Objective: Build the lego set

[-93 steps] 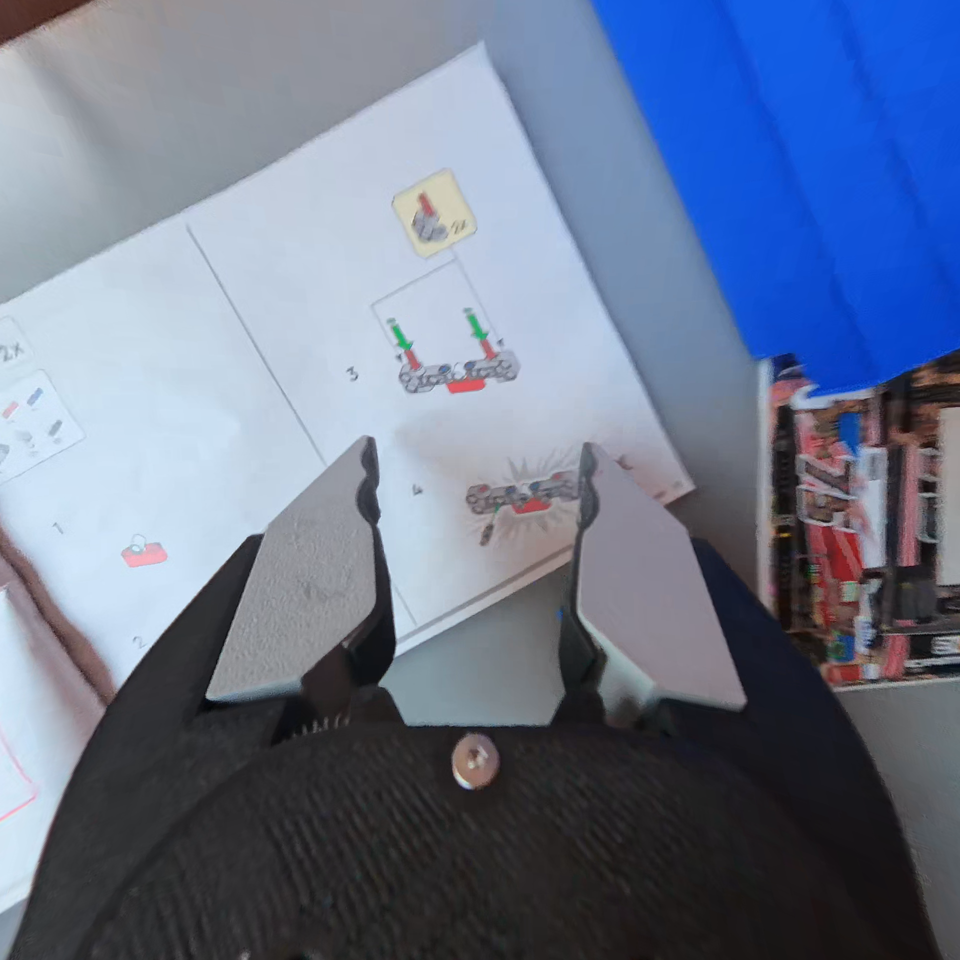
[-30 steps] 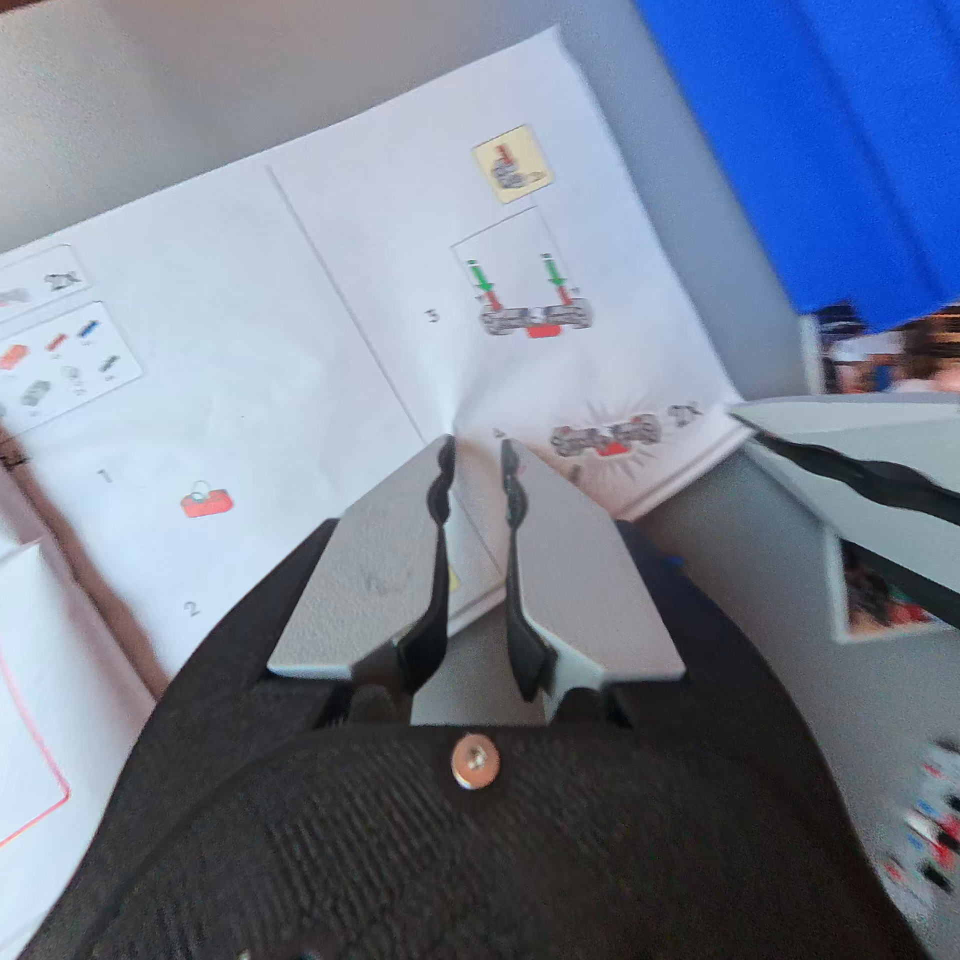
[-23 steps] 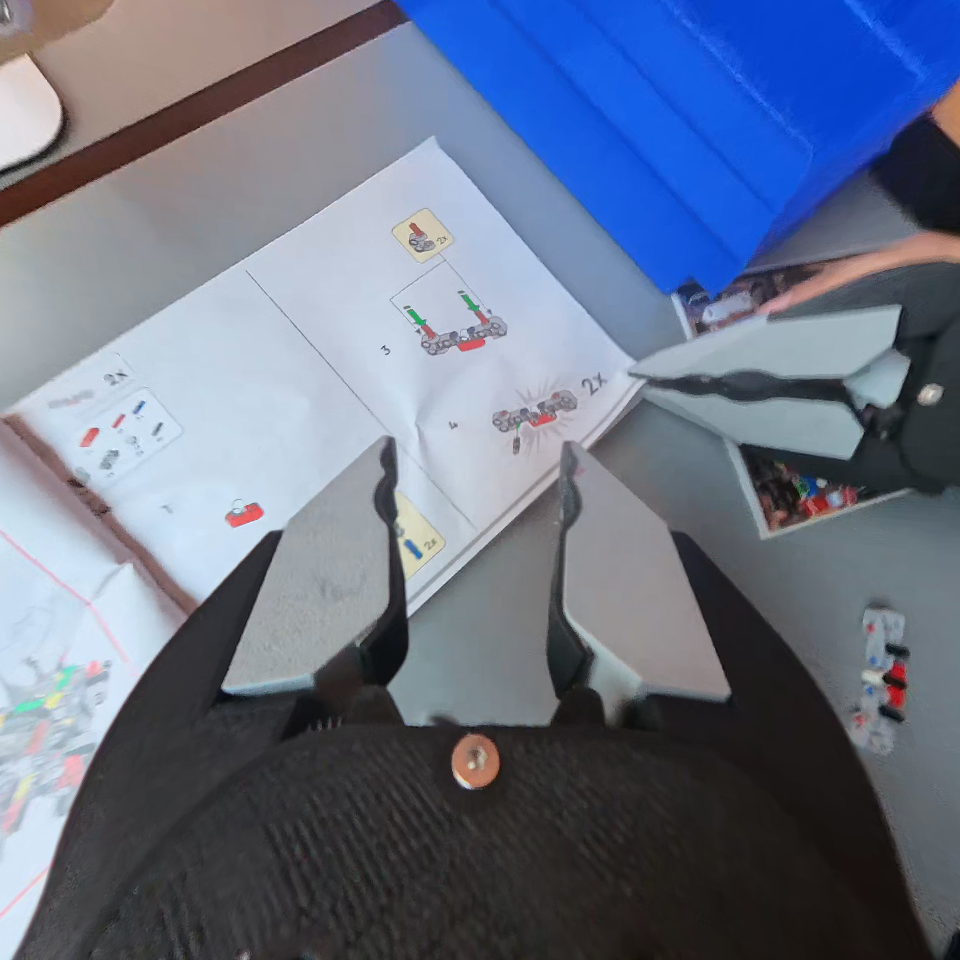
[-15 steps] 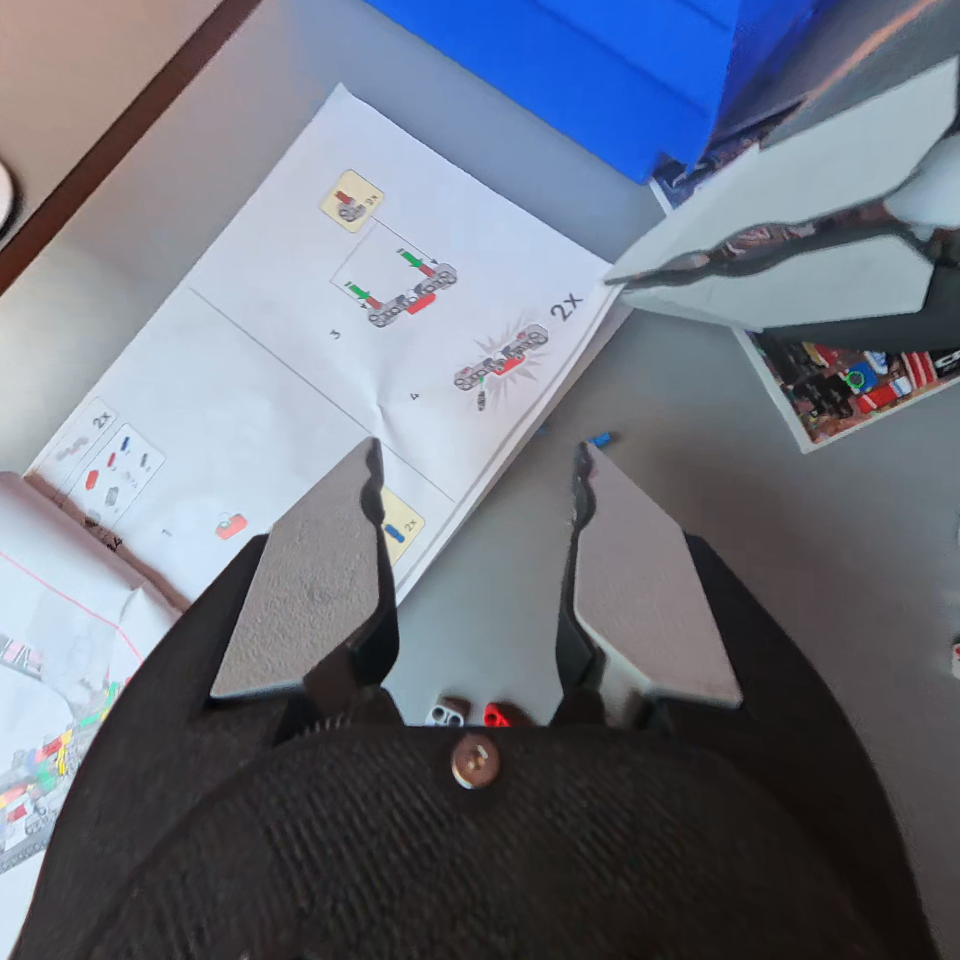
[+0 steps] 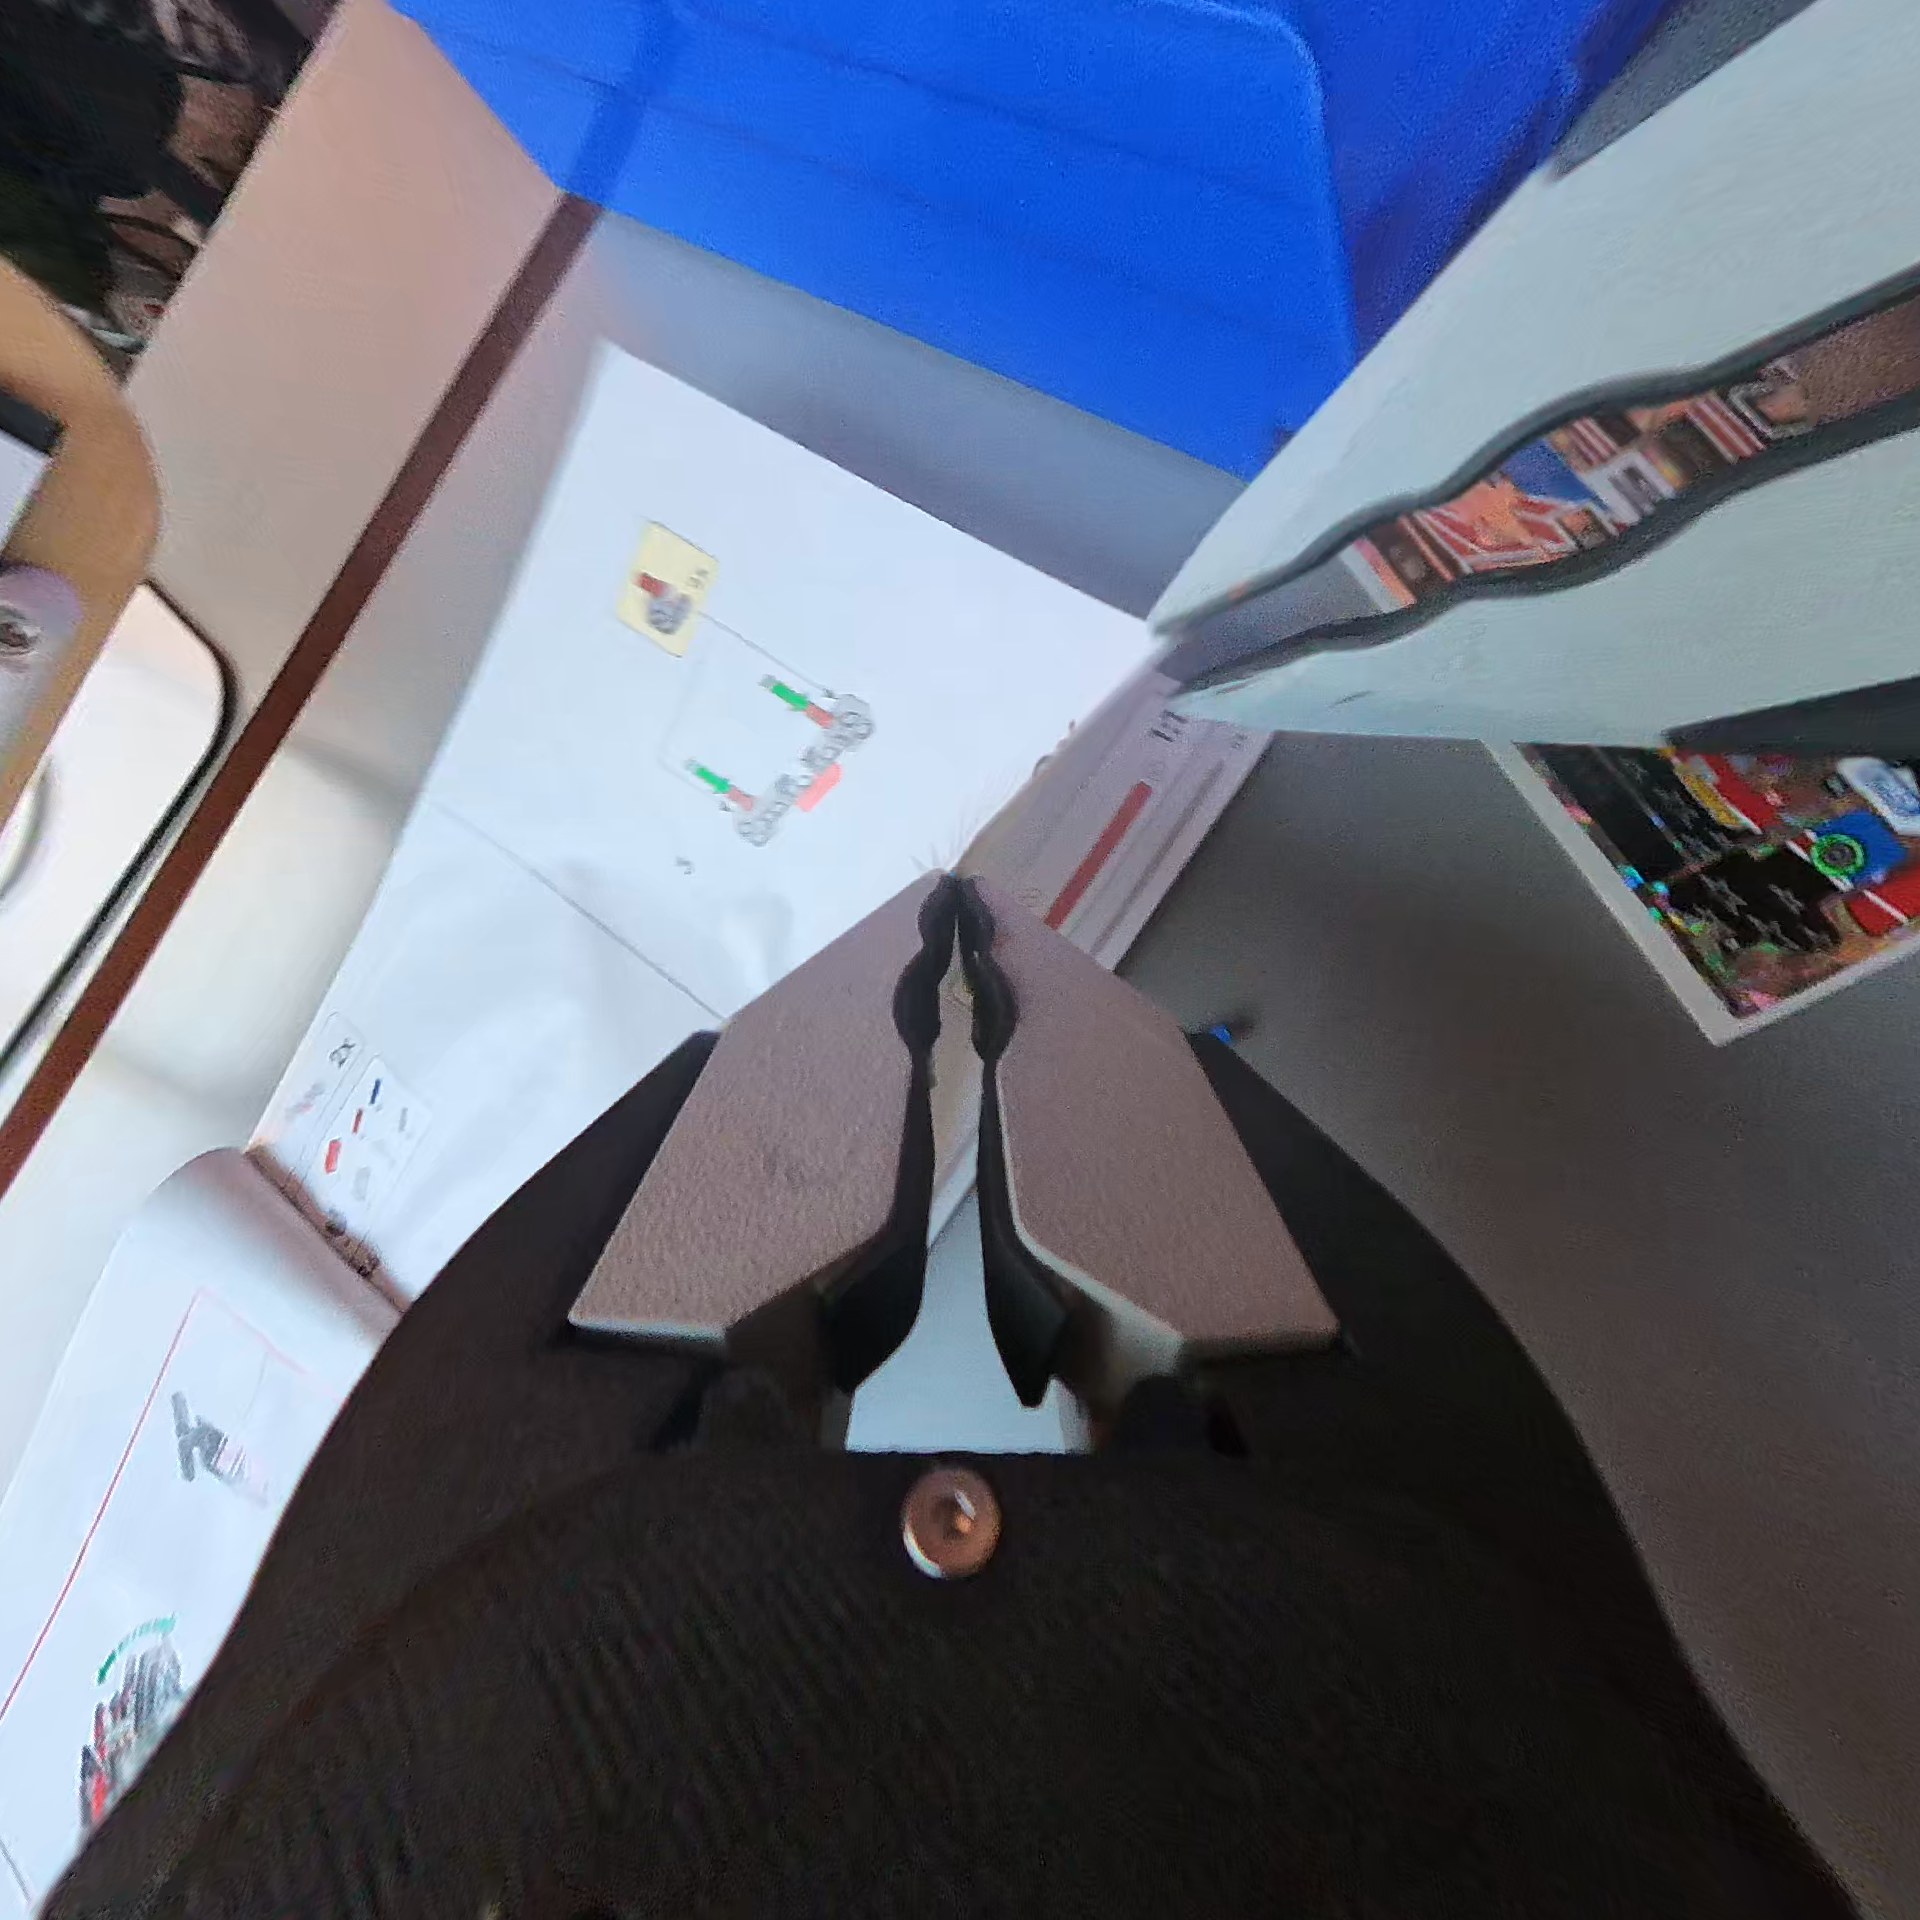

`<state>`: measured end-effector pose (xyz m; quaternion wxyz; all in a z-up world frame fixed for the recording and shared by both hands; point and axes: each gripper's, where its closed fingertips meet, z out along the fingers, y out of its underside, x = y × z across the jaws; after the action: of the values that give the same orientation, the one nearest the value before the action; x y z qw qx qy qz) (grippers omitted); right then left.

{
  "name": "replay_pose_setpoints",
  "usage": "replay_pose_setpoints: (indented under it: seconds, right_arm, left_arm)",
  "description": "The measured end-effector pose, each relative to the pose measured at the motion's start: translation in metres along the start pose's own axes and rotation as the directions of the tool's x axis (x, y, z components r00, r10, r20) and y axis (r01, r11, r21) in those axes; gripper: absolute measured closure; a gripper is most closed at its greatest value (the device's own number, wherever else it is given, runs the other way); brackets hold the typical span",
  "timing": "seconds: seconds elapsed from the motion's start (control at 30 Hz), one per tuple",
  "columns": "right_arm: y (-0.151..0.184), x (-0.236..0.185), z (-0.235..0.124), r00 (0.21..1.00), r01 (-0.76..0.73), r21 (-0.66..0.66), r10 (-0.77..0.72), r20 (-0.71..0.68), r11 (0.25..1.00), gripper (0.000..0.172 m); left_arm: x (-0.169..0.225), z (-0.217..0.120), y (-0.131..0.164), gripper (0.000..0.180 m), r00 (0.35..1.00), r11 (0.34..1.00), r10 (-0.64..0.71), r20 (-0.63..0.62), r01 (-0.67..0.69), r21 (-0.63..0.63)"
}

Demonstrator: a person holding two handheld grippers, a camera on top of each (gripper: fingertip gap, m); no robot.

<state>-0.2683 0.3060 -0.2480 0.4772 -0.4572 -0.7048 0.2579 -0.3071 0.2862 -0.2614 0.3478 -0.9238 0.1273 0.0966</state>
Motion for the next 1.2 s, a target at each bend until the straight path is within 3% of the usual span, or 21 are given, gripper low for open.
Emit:
replay_pose_setpoints:
  seconds: [0.13,0.23,0.4,0.57,0.63,0.7,0.73,0.8,0.9,0.97,1.03,1.1,1.2]
  right_arm:
    - [-0.012,0.01,-0.014,0.997,-0.068,0.079,0.07,-0.023,0.995,0.164]
    - [-0.011,0.009,-0.016,0.996,-0.088,0.081,0.089,-0.004,0.993,0.164]
    - [-0.004,-0.006,-0.01,0.992,-0.098,0.026,0.095,0.077,0.995,0.165]
    - [0.009,-0.024,-0.003,0.981,-0.083,-0.056,0.091,0.169,0.995,0.147]
    - [0.015,-0.027,-0.001,0.982,-0.061,-0.089,0.075,0.175,0.994,0.142]
    - [0.02,-0.027,0.0,0.983,-0.039,-0.114,0.058,0.173,0.993,0.136]
    - [0.02,-0.026,0.001,0.984,-0.025,-0.119,0.046,0.17,0.993,0.135]
    - [0.021,-0.026,0.003,0.986,0.011,-0.129,0.011,0.164,0.992,0.133]
    - [0.028,-0.029,0.013,0.987,0.066,-0.186,-0.037,0.155,0.98,0.13]
    - [0.033,-0.033,0.018,0.984,0.108,-0.227,-0.072,0.16,0.968,0.127]
    - [0.033,-0.034,0.021,0.981,0.151,-0.236,-0.117,0.155,0.96,0.133]
    - [0.032,-0.033,0.024,0.975,0.198,-0.254,-0.163,0.154,0.947,0.138]
    - [0.034,-0.04,0.029,0.948,0.295,-0.278,-0.244,0.204,0.914,0.166]
  left_arm:
    - [-0.038,-0.024,0.001,0.18,0.987,0.992,-0.112,0.119,0.103,0.08]
    - [-0.081,-0.058,0.024,0.18,0.943,0.965,-0.251,0.219,0.225,0.136]
    - [-0.141,-0.109,0.12,0.18,0.801,0.871,-0.483,0.354,0.479,0.106]
    - [-0.17,-0.141,0.222,0.179,0.576,0.668,-0.685,0.447,0.741,0.068]
    - [-0.18,-0.158,0.235,0.154,0.472,0.577,-0.765,0.438,0.805,0.14]
    - [-0.189,-0.175,0.226,0.125,0.43,0.543,-0.807,0.404,0.81,0.222]
    - [-0.191,-0.183,0.211,0.12,0.449,0.559,-0.81,0.378,0.787,0.262]
    - [-0.182,-0.188,0.165,0.118,0.579,0.661,-0.749,0.322,0.685,0.307]
    - [-0.137,-0.158,0.108,0.097,0.766,0.809,-0.588,0.259,0.557,0.19]
    - [-0.093,-0.125,0.074,0.098,0.874,0.881,-0.472,0.116,0.46,0.115]
    - [-0.058,-0.093,0.055,0.099,0.934,0.933,-0.356,0.001,0.356,0.052]
    - [-0.04,-0.063,0.052,0.099,0.975,0.976,-0.217,-0.034,0.217,-0.025]
    - [-0.027,-0.026,0.056,0.108,0.991,0.992,-0.089,-0.103,0.079,-0.1]
